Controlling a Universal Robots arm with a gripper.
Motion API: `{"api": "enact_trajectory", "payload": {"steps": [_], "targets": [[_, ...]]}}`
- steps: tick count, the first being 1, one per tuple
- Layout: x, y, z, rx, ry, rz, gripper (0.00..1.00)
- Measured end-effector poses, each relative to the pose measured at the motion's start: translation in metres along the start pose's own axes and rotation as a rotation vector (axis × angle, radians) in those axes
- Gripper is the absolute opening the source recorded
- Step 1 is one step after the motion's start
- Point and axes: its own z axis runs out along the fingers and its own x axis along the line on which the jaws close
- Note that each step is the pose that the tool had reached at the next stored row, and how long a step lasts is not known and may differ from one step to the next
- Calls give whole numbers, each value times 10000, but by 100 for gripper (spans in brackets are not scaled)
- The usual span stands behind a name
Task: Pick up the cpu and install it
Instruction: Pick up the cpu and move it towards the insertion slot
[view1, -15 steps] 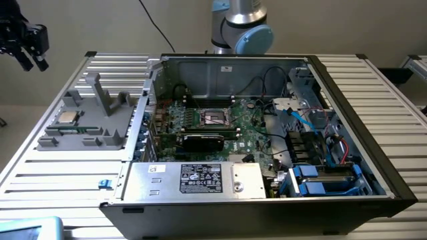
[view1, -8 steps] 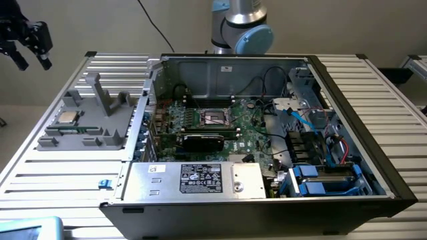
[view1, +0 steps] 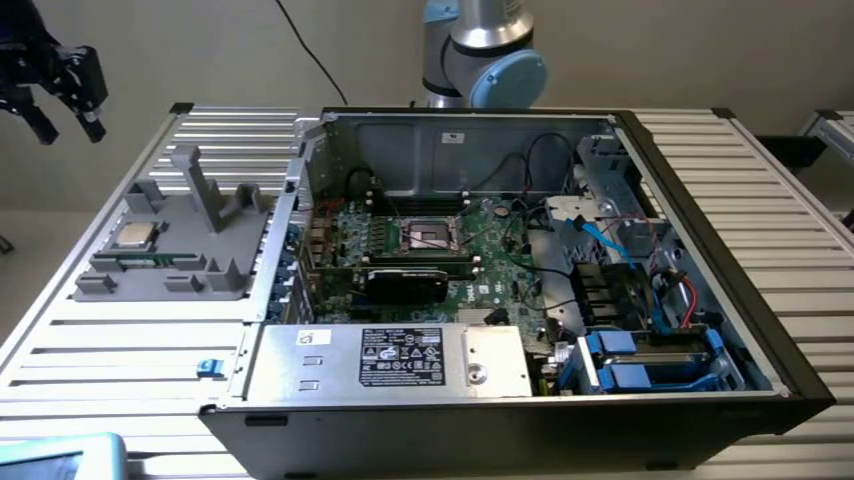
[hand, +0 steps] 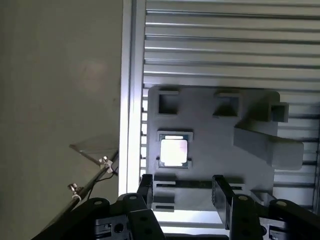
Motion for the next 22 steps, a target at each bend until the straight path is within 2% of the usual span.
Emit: {"api": "enact_trajectory", "payload": {"steps": [5, 6, 9, 11, 14, 17, 22], "targets": [[2, -1, 90, -2, 72, 1, 62], [2, -1, 109, -2, 81, 1, 68], [3, -2, 159, 5, 94, 0, 68], [3, -2, 177, 61, 103, -1, 68], [4, -1, 200, 223, 111, -2, 68], [5, -4, 208, 190, 113, -3, 68], [5, -3, 217, 171, 109, -1, 68]]}}
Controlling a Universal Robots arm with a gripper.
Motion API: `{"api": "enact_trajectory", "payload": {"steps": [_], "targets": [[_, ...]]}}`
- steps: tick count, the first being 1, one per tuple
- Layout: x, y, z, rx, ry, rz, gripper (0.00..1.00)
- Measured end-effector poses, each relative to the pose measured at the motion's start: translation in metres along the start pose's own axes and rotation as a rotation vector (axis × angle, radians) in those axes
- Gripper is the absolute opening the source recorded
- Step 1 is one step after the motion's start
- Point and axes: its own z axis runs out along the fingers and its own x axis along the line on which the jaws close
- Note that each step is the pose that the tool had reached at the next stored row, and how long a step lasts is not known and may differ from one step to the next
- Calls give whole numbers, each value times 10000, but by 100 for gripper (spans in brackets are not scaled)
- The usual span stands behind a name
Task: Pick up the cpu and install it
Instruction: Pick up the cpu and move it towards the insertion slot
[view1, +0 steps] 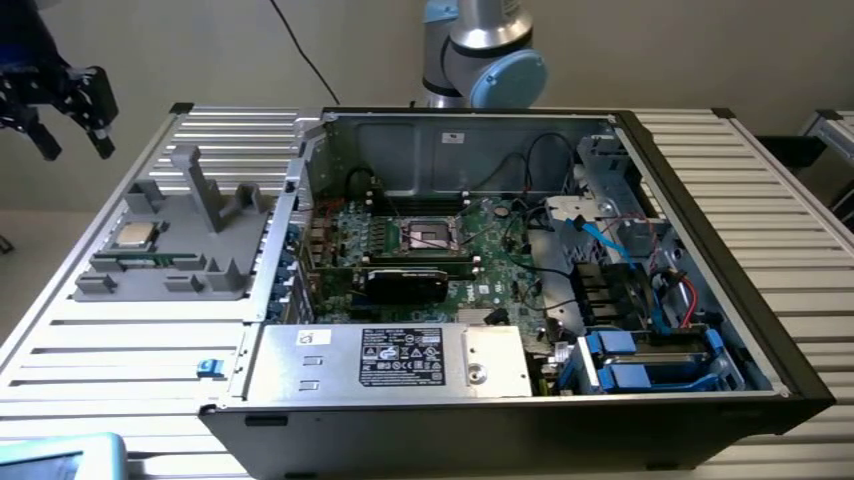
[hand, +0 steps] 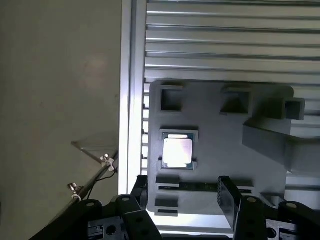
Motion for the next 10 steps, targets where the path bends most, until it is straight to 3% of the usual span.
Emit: {"api": "enact_trajectory", "payload": {"steps": [3, 10], "targets": [[-3, 0, 42, -76, -2, -1, 68], [-12, -6, 169, -113, 1, 0, 68]]}}
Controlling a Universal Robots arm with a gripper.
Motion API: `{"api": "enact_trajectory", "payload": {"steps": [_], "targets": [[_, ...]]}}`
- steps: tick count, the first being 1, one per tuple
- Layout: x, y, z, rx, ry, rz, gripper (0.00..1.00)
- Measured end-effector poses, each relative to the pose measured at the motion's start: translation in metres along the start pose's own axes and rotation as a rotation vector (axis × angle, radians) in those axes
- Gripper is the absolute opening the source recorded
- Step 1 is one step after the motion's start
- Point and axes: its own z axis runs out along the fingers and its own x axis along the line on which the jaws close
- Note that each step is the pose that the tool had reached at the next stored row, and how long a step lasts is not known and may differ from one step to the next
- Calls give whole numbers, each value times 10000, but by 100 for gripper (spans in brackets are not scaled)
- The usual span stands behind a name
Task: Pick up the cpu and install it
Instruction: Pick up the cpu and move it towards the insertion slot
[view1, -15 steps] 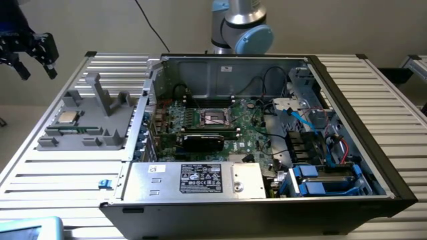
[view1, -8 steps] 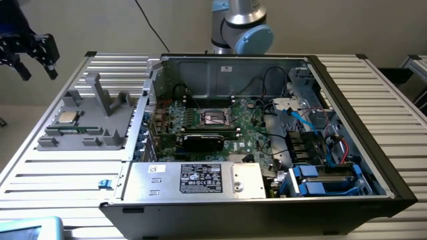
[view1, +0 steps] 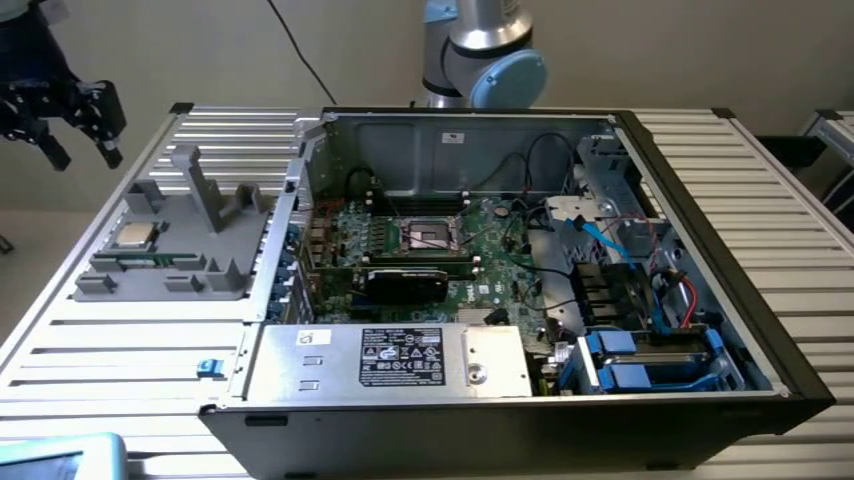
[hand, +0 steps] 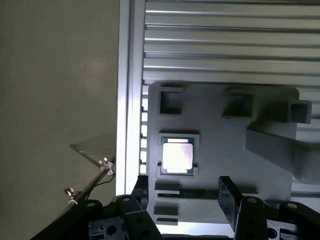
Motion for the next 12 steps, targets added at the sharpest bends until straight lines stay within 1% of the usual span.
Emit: {"api": "enact_trajectory", "payload": {"steps": [3, 5, 6, 7, 10, 12], "targets": [[1, -8, 54, 0, 16, 0, 68], [1, -15, 89, -2, 39, -3, 68], [2, -18, 102, -3, 58, -4, 68], [2, -21, 115, -3, 91, -6, 68], [3, -26, 135, 6, 210, -8, 68], [3, -26, 136, 7, 212, -8, 68]]}}
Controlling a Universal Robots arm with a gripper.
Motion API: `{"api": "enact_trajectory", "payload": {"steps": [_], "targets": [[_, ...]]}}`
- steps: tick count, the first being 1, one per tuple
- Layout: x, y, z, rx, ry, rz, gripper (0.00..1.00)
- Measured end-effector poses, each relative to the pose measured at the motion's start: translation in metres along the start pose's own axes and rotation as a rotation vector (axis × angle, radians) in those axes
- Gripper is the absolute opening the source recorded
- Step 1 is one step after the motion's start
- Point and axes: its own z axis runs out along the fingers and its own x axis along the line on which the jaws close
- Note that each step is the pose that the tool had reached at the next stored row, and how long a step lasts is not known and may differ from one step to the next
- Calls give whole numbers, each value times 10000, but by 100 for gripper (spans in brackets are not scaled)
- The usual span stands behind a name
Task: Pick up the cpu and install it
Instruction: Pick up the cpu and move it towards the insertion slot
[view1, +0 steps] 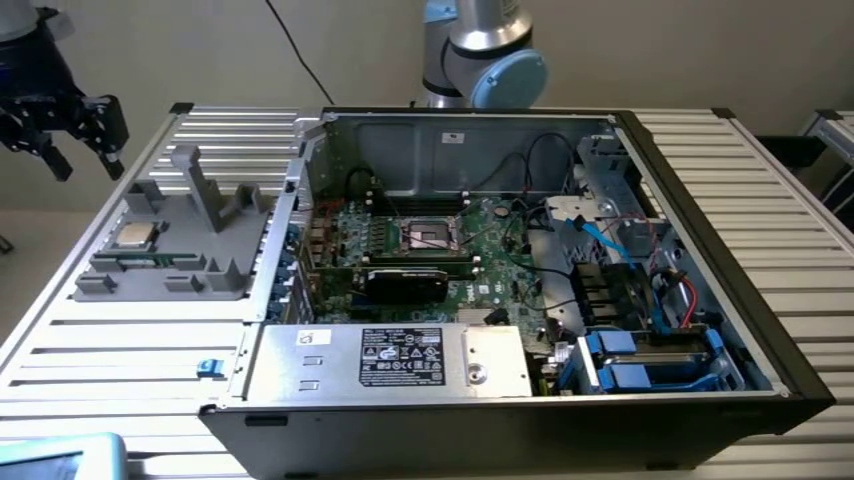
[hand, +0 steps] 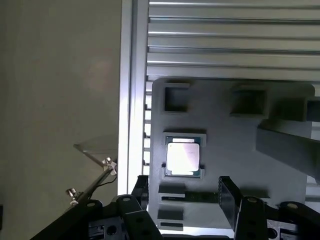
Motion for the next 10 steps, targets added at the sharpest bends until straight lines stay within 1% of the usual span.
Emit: {"api": "enact_trajectory", "payload": {"steps": [3, 7, 10], "targets": [[-1, -1, 16, 0, -9, -1, 68], [-1, -2, 67, 6, -87, -1, 68], [-1, -3, 111, 14, -97, 0, 68]]}}
